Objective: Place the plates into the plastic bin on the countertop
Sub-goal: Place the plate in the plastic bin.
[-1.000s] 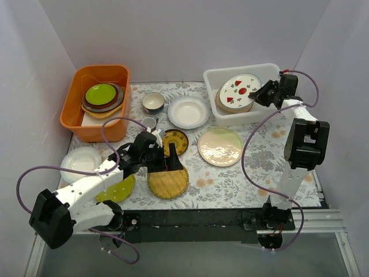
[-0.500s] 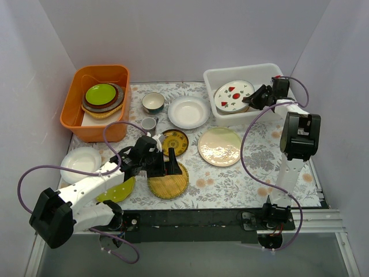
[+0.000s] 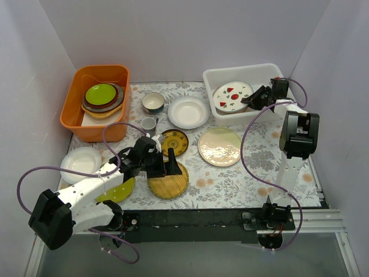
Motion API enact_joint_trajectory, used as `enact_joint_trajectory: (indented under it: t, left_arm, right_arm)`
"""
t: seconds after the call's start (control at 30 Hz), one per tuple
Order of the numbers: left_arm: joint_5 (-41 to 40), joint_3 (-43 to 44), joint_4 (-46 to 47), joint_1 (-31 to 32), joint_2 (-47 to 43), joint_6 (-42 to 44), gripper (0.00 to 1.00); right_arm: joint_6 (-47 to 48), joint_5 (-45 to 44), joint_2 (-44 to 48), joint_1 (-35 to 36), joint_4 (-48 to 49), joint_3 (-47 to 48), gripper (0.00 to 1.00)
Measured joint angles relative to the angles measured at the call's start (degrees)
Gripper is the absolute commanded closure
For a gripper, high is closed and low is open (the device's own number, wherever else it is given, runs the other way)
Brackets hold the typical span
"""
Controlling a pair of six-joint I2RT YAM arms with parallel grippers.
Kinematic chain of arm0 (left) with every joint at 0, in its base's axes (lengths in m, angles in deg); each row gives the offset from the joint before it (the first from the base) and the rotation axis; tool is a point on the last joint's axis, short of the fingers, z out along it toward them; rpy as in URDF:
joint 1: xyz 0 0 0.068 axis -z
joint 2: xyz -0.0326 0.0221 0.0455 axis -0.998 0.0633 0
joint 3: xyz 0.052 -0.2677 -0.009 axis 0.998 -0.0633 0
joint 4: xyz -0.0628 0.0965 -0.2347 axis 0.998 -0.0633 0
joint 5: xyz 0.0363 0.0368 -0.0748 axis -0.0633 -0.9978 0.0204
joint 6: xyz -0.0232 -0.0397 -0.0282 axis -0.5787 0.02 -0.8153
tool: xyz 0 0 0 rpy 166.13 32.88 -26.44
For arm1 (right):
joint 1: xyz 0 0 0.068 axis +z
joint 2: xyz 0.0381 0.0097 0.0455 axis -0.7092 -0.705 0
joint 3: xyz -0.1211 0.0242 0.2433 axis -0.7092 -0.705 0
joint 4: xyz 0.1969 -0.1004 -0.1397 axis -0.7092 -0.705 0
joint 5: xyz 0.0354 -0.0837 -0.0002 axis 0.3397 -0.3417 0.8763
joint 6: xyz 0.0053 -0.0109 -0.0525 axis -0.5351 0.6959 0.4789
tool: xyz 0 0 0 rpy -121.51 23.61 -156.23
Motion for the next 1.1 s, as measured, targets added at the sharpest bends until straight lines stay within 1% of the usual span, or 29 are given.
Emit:
enact_joint_trajectory:
  t: [0.07, 0.27, 0.33, 0.47, 0.5, 0.53, 0.6, 0.63, 0.67, 0.8, 0.83, 0.87, 0.93, 0.97, 1.1]
  left_arm:
    - [0.00, -0.02, -0.02, 0.00, -0.35, -0.11, 0.02]
    - [0.02, -0.17, -0.02, 0.00, -1.77, -0.55, 0.02]
    - [0.02, -0.20, -0.02, 0.00, -2.23, -0.92, 0.02]
    - [0.07, -0.22, -0.04, 0.00, -3.58, -1.53, 0.02]
    - [0.09, -0.22, -0.07, 0.00, -3.93, -1.60, 0.02]
    - [0.09, -0.22, -0.07, 0.00, -4.24, -1.73, 0.02]
    - [0.11, -0.22, -0.22, 0.00, -4.76, -1.95, 0.02]
    - [0.11, -0.22, -0.37, 0.00, -5.09, -2.03, 0.02]
    - [0.11, -0.22, -0.48, 0.00, -5.40, -2.16, 0.02]
    - [0.26, -0.22, -0.72, 0.00, -6.58, -2.51, 0.02]
    - [0.42, -0.20, -0.74, 0.00, -6.75, -2.58, 0.02]
    - [0.57, -0.20, -0.76, 0.00, -6.86, -2.62, 0.02]
    - [0.87, -0.17, -0.90, 0.00, -6.91, -2.64, 0.02]
    - [1.01, -0.17, -0.96, 0.00, -6.91, -2.64, 0.02]
    - [1.22, 0.35, -1.27, 0.00, -6.91, -2.64, 0.02]
  right_arm:
    - [-0.11, 0.04, 0.00, -0.04, -0.33, 0.02, 0.73]
    - [1.07, 0.26, -0.04, -0.07, -3.80, 0.96, 0.61]
    - [1.64, 0.37, -0.20, -0.02, -5.46, 1.49, 0.57]
    - [2.91, 0.42, -1.03, -0.04, -7.39, 2.71, 0.55]
    - [3.15, 0.37, -1.11, -0.04, -8.11, 2.86, 0.52]
    - [3.41, 0.22, -1.18, -0.04, -8.81, 2.99, 0.48]
    - [3.96, -0.07, -1.20, -0.04, -10.21, 3.23, 0.47]
    - [4.39, -0.35, -1.29, -0.04, -11.45, 3.72, 0.43]
    - [4.94, -0.50, -1.46, -0.04, -12.57, 4.55, 0.41]
    - [7.39, -1.86, -2.29, -0.04, -16.41, 9.03, 0.39]
    - [7.85, -2.03, -2.29, -0.09, -16.74, 9.38, 0.28]
    - [8.41, -2.16, -2.29, -0.22, -17.18, 9.75, 0.27]
    - [8.94, -2.36, -2.29, -0.52, -17.64, 9.77, 0.12]
    - [9.27, -2.27, -2.29, -0.79, -18.10, 9.75, 0.02]
    - [10.43, -2.43, -2.21, -1.62, -18.36, 9.75, 0.02]
